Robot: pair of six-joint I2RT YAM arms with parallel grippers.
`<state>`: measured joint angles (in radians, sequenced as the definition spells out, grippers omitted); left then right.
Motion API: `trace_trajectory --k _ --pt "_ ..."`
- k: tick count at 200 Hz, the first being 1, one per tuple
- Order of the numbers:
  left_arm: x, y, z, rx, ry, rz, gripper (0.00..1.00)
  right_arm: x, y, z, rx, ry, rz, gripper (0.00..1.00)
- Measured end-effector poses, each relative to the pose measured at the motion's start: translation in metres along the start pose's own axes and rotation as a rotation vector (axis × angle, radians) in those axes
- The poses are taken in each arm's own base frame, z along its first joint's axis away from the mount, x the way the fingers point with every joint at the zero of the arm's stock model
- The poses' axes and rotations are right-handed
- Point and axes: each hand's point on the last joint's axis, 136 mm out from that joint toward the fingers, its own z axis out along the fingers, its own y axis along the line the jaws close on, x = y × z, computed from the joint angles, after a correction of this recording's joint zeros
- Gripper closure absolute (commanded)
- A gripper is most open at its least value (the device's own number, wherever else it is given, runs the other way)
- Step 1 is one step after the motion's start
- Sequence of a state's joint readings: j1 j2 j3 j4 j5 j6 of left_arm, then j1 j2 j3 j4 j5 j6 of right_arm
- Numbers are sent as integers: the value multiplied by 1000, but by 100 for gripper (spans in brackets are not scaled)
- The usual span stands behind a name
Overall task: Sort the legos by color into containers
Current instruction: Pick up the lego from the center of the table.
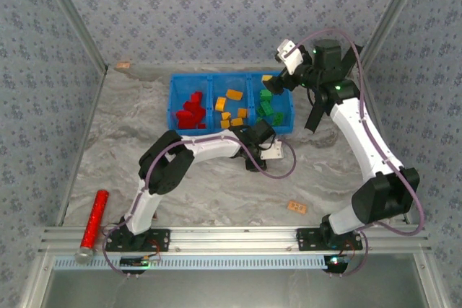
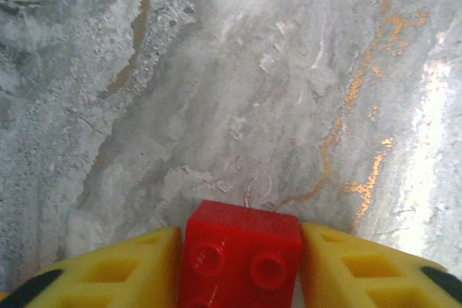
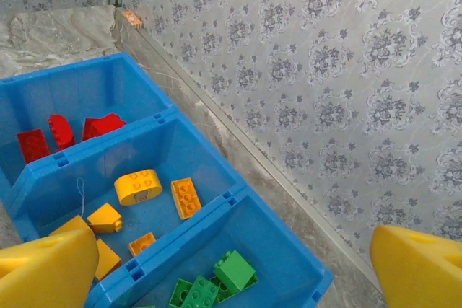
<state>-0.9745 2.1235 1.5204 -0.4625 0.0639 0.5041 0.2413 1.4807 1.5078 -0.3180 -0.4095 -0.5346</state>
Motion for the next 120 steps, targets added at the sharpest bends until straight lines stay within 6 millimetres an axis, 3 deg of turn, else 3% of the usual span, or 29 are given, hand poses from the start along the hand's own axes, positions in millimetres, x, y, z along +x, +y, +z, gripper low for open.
trace_trajectory --k 38,91,120 --pt "4 -2 -4 -12 -17 -48 75 -11 -6 -18 35 -34 -10 0" --pt "31 -15 -15 -23 5 -155 81 -31 1 -45 33 -91 26 1" --pt "55 -28 -29 -13 45 -217 84 -21 12 -55 20 -78 102 2"
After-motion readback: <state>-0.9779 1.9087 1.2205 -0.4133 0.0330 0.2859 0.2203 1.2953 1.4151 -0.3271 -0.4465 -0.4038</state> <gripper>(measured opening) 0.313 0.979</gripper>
